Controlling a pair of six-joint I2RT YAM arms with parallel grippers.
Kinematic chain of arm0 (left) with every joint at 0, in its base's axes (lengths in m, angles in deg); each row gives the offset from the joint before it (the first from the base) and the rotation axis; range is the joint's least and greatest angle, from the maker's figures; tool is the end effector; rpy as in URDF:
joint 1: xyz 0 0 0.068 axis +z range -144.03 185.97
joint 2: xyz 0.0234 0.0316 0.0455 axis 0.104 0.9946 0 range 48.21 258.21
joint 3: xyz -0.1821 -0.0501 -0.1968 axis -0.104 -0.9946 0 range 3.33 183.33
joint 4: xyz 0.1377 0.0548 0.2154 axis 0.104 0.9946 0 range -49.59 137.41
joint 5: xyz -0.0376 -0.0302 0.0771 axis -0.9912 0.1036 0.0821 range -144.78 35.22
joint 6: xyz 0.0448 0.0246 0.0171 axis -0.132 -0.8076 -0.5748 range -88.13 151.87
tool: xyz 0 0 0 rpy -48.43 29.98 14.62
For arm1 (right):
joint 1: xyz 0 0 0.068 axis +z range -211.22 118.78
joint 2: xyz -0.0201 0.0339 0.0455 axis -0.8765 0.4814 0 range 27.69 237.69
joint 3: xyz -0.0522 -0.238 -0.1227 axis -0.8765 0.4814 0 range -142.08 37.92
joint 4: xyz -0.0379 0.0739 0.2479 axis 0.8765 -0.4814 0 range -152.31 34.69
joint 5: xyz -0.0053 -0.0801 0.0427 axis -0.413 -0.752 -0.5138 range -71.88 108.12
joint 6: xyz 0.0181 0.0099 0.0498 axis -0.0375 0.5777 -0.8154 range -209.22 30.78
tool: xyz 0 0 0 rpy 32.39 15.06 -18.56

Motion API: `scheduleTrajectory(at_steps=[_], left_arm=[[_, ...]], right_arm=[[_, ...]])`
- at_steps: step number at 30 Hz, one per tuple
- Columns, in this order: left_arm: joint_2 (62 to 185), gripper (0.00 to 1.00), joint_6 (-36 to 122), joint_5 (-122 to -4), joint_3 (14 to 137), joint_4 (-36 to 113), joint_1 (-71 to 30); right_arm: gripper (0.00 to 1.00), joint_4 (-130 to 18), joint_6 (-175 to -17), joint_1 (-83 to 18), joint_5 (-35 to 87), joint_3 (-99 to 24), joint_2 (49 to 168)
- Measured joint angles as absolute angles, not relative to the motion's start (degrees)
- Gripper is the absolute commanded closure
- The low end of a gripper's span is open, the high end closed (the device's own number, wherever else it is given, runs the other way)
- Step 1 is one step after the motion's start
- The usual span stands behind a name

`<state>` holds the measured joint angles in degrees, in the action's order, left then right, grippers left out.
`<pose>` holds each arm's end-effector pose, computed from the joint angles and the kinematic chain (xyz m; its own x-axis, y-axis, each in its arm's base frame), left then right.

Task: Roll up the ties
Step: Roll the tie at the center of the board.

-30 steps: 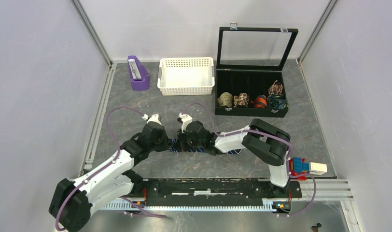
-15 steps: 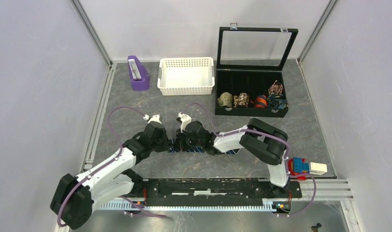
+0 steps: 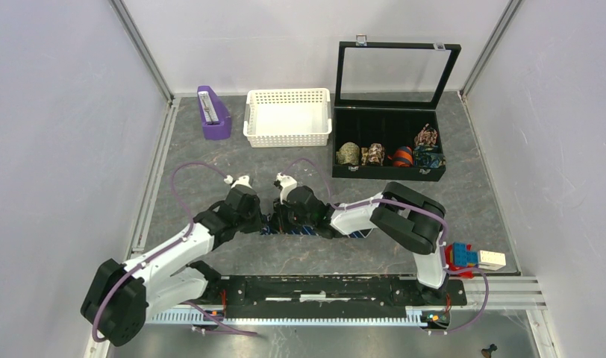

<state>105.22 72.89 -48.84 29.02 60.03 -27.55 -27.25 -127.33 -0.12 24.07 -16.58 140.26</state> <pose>0.1569 -0.0995 0.1738 -0.8132 -0.2442 -0.5282 -0.0513 0.9343 -0.3528 0.1884 0.3489 0.1263 -0.7543 -0.0965 -0.6494 -0.5702 0.5866 0.5751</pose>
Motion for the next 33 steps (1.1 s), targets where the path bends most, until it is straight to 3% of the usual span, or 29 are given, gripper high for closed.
scheduleTrajectory(at_steps=[21,27,33], left_arm=[[109.79,0.94,72.89,-48.32,31.25,59.57,-29.98],[111.78,0.86,72.89,-47.31,32.52,59.7,-31.16],[113.77,0.65,72.76,-47.18,33.9,59.81,-32.1]], right_arm=[[0.85,-30.12,-126.0,-2.04,23.35,-10.98,131.61],[0.85,-30.2,-125.32,-2.83,22.15,-6.88,129.92],[0.86,-30.6,-125.32,-3.18,22.08,-5.02,129.95]])
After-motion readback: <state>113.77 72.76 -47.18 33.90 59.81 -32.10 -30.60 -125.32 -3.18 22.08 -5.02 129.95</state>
